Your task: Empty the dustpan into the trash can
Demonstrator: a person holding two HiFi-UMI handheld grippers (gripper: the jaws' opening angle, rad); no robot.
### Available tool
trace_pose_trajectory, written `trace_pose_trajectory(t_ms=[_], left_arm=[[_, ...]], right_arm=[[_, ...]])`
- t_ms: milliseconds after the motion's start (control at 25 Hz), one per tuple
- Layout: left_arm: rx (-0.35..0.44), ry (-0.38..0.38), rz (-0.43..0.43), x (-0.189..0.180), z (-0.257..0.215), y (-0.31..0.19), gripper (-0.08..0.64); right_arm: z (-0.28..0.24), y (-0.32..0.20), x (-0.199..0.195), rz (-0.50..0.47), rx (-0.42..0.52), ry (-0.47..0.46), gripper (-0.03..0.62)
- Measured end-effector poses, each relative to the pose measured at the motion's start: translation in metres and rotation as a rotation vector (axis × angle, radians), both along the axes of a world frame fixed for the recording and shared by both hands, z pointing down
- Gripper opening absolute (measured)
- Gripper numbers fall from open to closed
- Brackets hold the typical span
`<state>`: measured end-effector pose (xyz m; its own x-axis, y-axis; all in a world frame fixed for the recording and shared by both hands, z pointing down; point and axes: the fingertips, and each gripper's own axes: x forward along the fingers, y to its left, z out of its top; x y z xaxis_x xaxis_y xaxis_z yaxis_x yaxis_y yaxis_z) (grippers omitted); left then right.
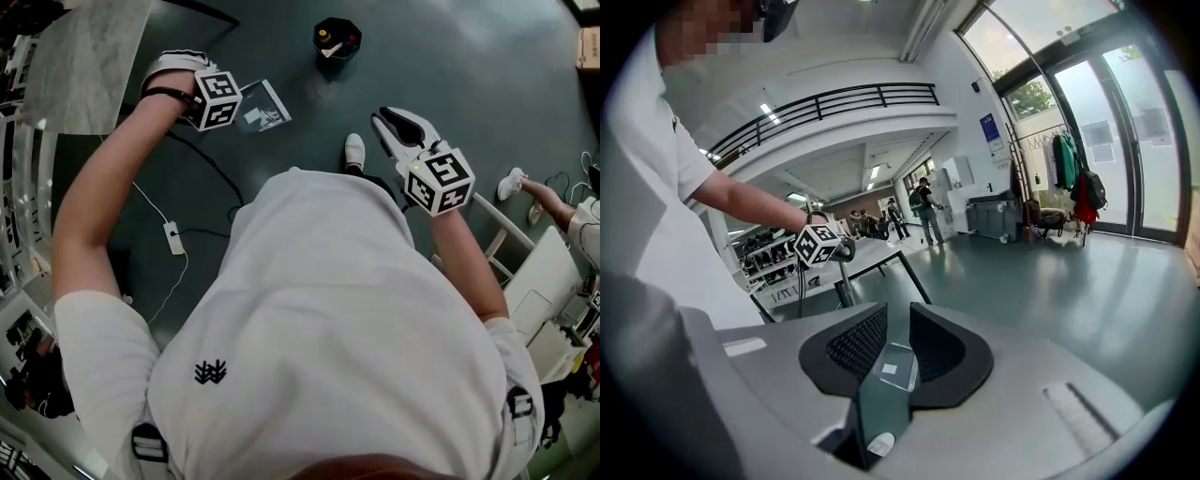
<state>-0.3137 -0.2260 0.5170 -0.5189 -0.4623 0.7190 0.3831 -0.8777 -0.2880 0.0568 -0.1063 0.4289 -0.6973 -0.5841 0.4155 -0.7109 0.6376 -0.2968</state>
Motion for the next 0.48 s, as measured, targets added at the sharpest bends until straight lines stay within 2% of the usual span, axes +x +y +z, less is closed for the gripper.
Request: trace_pose_trajectory(t_ms=[280, 480], left_arm=[[0.024, 0.08, -0.014, -0.041, 0.003, 0.054, 0.057], [0.014, 0.225, -0.075, -0.057, 0.01, 0.102, 0.057]], right_arm=[[-0.005, 0.041, -0.058, -0.004, 0.014, 0.025, 0.061], [-0.003, 0.074, -0.088, 0.021, 0.019, 0.044, 0.043]])
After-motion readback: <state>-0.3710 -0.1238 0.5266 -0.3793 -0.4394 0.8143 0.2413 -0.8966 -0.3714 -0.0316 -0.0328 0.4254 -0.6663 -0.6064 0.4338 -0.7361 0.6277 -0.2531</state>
